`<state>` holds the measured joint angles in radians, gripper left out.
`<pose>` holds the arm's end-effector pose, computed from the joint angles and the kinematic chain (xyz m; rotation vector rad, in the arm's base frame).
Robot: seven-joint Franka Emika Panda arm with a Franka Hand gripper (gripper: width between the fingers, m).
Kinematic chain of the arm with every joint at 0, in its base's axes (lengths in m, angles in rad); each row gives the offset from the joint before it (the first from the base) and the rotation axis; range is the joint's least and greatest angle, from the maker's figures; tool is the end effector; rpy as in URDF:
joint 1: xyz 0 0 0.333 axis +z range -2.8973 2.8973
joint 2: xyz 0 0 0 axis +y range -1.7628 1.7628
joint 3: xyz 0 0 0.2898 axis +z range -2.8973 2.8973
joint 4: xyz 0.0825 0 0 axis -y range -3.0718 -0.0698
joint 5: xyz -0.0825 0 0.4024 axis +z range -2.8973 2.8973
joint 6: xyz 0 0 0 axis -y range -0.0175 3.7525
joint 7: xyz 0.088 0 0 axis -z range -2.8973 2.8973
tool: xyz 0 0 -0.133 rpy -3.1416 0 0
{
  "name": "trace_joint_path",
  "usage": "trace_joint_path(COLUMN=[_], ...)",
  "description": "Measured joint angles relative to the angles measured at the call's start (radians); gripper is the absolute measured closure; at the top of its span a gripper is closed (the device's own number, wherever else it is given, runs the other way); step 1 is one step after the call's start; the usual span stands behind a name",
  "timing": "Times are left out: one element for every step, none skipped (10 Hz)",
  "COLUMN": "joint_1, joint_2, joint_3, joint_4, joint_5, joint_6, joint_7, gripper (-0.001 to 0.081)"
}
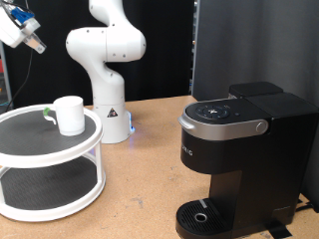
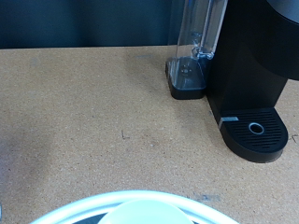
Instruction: Make a cup of coffee with the keurig machine
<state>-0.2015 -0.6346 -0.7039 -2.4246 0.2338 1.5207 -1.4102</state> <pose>0.2548 -0.2663 0.4215 -2.3347 -0.7925 -0.4884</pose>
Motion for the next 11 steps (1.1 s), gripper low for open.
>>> trace_joint_path(joint_1=[0.0,0.0,0.0,0.0,0.0,0.0,0.0,0.0,0.0,0.0,0.0], joint_2=[0.0,0.001,0.001,0.002,0.003,0.005,0.008,0.011,0.015,0.022,0.03], joint_3=[-0.003,-0.006,-0.008,-0.01,-0.013,-0.018,-0.022,-0.025,-0.03,-0.034,-0.038], joint_4=[-0.008,-0.019,-0.035,-0.052,-0.066,-0.077,-0.086,-0.094,-0.103,-0.11,-0.117], joint_5=[-0.002,-0.015,-0.03,-0.042,-0.044,-0.044,-0.044,-0.045,-0.045,-0.045,-0.045], joint_6=[0.0,0.005,0.028,0.056,0.079,0.1,0.114,0.125,0.136,0.147,0.161], joint_7=[-0.01,-0.022,-0.027,-0.03,-0.032,-0.034,-0.038,-0.047,-0.059,-0.07,-0.082], gripper=[0.0805,0.0805,0.0805,0.0805,0.0805,0.0805,0.0805,0.0805,0.0805,0.0805,0.0805])
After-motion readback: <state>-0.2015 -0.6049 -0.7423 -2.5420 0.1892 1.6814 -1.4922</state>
